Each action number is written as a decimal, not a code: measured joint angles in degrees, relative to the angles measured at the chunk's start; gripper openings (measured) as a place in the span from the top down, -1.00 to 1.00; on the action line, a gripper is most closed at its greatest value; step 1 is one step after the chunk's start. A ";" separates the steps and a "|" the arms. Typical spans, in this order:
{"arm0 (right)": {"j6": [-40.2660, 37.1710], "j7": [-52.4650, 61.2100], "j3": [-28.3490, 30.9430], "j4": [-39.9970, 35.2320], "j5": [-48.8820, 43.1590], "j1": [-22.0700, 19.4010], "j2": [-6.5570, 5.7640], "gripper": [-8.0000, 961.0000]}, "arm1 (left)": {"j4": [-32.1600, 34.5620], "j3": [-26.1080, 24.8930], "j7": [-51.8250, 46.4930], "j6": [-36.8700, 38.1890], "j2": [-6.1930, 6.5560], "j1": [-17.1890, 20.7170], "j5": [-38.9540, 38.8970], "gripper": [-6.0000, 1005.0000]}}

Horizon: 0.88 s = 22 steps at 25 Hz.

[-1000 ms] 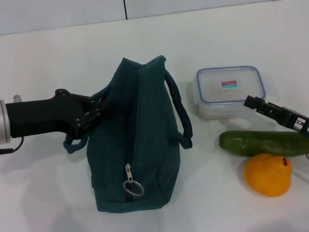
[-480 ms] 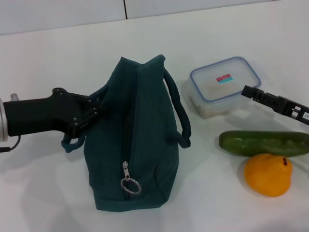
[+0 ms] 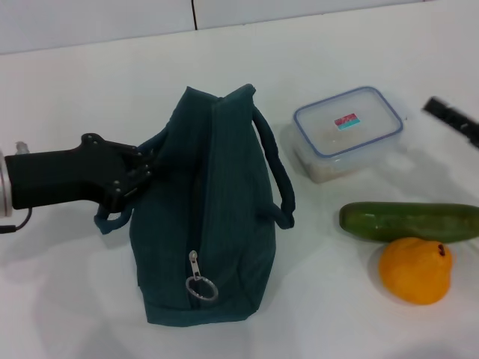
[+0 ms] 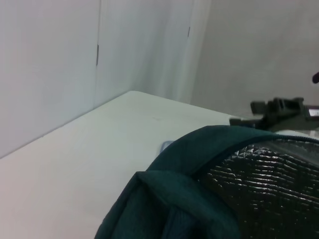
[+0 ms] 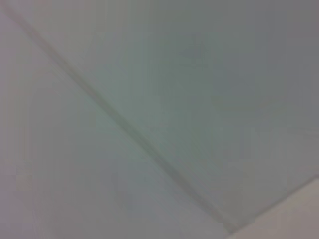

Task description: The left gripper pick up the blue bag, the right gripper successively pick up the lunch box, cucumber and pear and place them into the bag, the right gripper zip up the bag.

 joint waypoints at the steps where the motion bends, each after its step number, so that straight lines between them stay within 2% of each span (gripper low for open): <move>1: -0.39 -0.17 1.44 0.62 0.68 -0.44 0.00 -0.56 | 0.00 0.07 0.04 0.00 -0.07 0.00 0.07 0.88; 7: -1.14 4.76 7.08 5.47 1.38 -0.89 -0.20 -0.56 | 0.01 0.36 0.15 0.03 -0.23 -0.12 0.06 0.88; 22: 7.00 18.46 7.29 8.80 2.40 1.52 -0.01 -0.53 | -0.70 0.58 1.06 1.12 -0.39 -0.72 -0.19 0.89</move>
